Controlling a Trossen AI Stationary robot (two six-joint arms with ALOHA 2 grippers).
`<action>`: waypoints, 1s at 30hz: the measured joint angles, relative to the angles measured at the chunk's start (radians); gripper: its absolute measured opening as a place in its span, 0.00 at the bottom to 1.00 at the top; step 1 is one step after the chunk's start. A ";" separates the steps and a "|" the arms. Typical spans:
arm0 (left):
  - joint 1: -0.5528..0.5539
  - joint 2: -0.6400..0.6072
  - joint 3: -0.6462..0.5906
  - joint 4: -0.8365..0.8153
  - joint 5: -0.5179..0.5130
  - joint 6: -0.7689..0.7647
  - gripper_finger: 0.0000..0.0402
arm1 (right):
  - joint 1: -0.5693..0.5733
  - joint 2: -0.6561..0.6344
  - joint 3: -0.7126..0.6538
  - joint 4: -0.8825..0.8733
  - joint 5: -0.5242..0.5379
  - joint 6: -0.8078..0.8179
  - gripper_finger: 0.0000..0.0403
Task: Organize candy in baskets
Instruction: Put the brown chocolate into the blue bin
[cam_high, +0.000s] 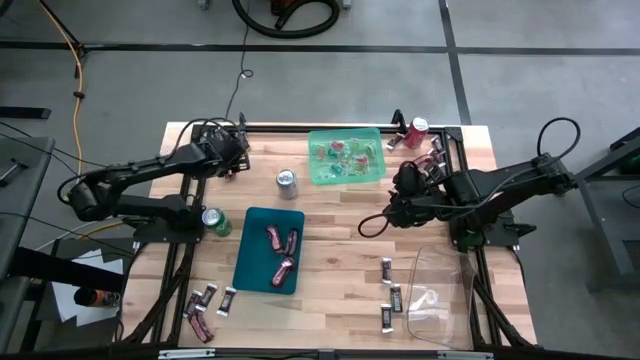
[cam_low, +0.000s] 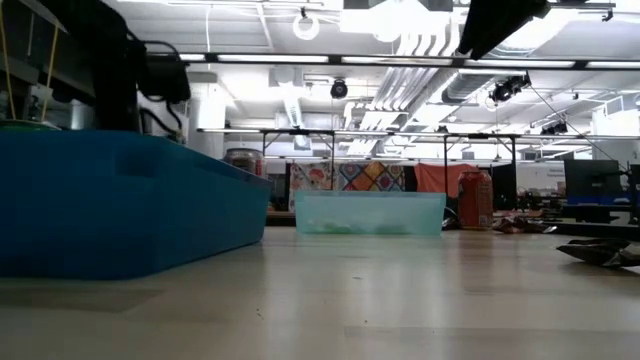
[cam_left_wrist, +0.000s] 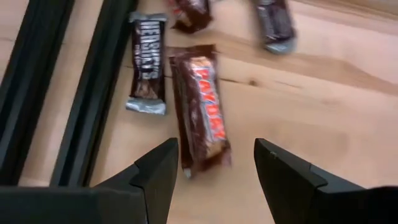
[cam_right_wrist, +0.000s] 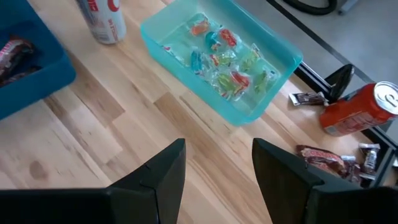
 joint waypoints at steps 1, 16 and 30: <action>0.013 0.017 -0.009 0.022 0.000 -0.007 0.49 | 0.000 0.000 0.000 0.003 0.000 0.000 0.45; 0.123 0.282 -0.029 0.218 0.105 -0.031 0.43 | 0.000 0.000 0.000 0.007 -0.003 -0.009 0.45; -0.028 -0.027 0.005 0.391 0.274 0.273 0.03 | 0.000 0.000 0.000 0.006 -0.003 -0.060 0.45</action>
